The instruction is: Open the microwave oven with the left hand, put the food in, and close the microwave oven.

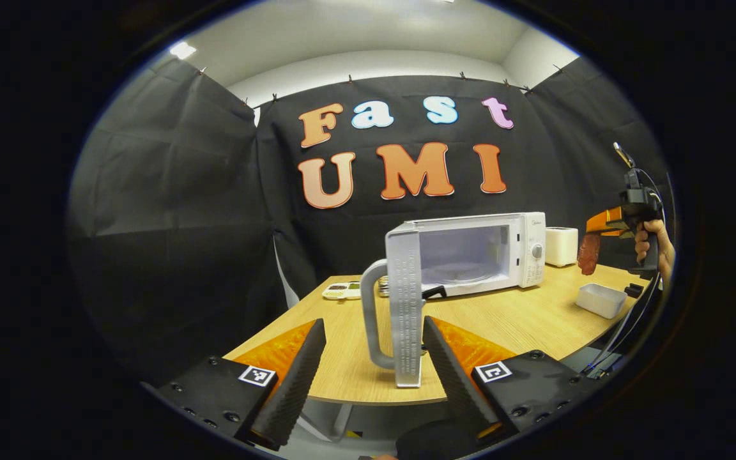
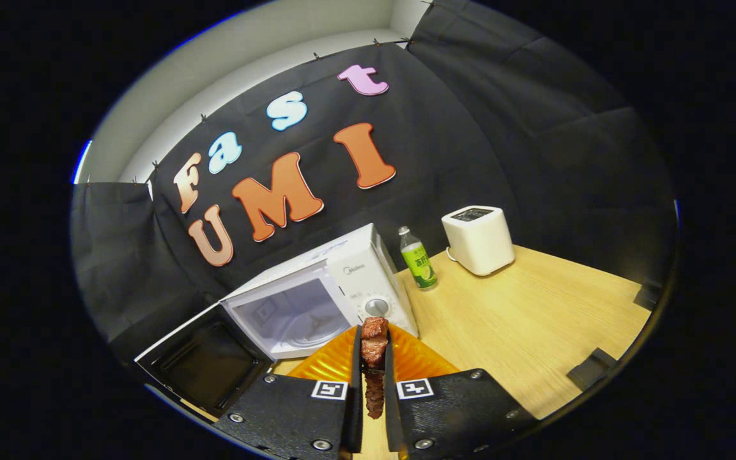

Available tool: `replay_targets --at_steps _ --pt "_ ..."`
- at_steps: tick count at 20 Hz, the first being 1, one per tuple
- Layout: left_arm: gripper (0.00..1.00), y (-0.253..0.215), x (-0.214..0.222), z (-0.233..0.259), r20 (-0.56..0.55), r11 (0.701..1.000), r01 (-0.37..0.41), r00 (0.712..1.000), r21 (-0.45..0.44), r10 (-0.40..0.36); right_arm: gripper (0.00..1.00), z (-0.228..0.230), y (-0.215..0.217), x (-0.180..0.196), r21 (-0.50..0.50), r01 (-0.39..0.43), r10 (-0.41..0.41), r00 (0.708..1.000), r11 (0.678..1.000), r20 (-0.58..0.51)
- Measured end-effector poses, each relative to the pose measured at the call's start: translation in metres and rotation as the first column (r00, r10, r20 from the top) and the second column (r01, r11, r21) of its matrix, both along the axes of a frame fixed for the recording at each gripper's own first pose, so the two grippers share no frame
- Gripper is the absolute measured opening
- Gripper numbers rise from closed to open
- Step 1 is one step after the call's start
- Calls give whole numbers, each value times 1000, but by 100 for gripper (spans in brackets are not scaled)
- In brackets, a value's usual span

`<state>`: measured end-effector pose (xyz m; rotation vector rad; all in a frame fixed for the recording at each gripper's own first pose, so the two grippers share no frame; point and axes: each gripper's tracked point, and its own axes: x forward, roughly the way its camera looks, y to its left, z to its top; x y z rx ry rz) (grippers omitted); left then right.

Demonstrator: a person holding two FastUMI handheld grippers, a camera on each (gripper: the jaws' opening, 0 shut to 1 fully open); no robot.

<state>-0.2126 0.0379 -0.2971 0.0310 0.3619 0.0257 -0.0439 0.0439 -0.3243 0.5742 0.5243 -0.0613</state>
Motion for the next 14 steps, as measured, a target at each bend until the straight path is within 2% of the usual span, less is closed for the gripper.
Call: replay_targets --at_steps 1,2,10,14 --pt "90 5 -1 -2 -3 1000 -10 1000 2 10 14 2 9 8 6 -6 6 1000 1000 9" --pt "98 8 -2 -3 -8 1000 -20 1000 4 20 14 2 18 16 9 -12 12 1000 1000 17" --pt "98 56 4 -15 -35 996 -89 995 27 90 14 2 103 76 -12 -98 98 994 995 54" --pt "97 77 5 -25 -57 992 -123 991 27 124 14 -6 131 107 -16 -80 81 994 997 77"
